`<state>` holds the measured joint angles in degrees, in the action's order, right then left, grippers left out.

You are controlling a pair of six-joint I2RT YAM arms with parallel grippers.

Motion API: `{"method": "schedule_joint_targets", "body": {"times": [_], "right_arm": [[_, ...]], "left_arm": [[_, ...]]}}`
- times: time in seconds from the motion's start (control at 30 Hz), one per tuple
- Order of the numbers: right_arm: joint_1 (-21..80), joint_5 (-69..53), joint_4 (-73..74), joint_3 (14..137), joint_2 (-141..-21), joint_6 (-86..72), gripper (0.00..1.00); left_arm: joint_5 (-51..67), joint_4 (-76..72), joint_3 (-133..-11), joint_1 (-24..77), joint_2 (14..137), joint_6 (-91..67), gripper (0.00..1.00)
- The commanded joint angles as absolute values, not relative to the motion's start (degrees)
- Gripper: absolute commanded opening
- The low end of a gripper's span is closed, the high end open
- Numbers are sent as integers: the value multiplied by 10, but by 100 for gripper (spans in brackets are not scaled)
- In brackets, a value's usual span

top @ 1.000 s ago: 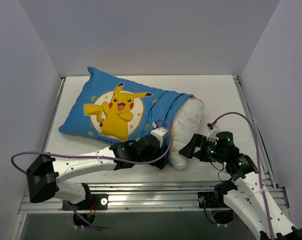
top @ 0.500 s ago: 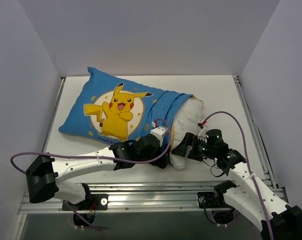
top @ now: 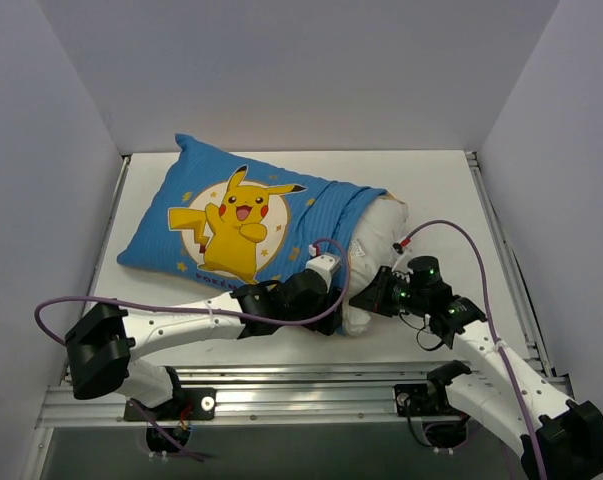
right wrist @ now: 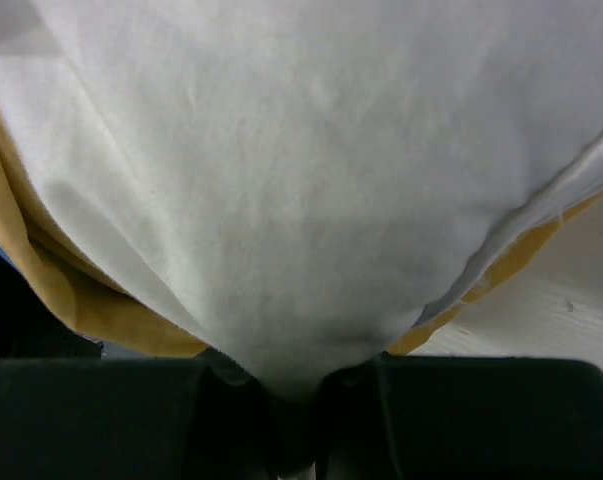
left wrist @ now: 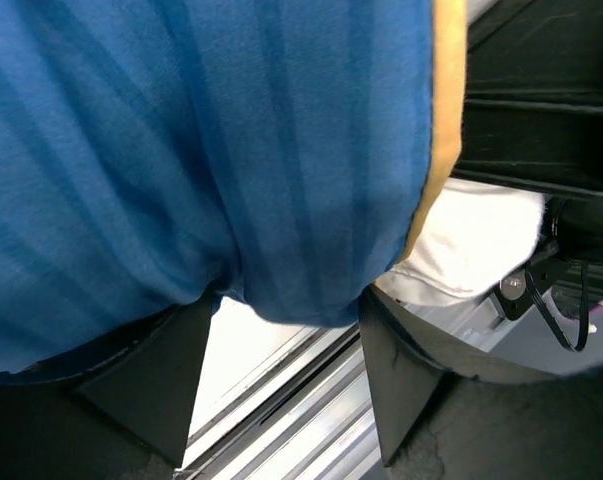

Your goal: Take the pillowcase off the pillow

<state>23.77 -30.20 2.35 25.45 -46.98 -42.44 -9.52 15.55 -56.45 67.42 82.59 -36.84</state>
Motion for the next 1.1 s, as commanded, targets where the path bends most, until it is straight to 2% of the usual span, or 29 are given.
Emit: {"method": "schedule_joint_targets", "body": {"times": [0.0,0.1,0.13,0.23,0.27,0.33,0.47,0.6,0.73,0.9,1.07], "right_arm": [[244,-300,24,294,-468,-426,0],[248,-297,34,311,-463,-427,0],[249,-295,38,322,-462,-426,0],[249,-291,55,342,-457,-424,0],[250,-289,63,356,-456,-423,0],[250,-291,74,375,-453,-420,0],[243,-265,152,492,-441,-403,0],[232,-236,248,724,-476,-362,0],[232,-208,331,866,-508,-326,0],[232,-278,359,890,-512,-307,0],[232,-413,374,762,-478,-262,0]], "left_arm": [[-105,119,-598,677,840,-374,67],[-104,114,-599,677,850,-378,53],[-104,113,-599,677,853,-378,40],[-110,118,-599,677,855,-382,17],[-113,120,-599,677,854,-383,4],[-136,134,-595,677,850,-385,2],[-217,201,-577,676,838,-401,2],[-315,282,-527,664,810,-486,2],[-370,343,-460,614,767,-545,2],[-384,368,-415,537,718,-586,2],[-334,292,-404,510,700,-535,2]]}}
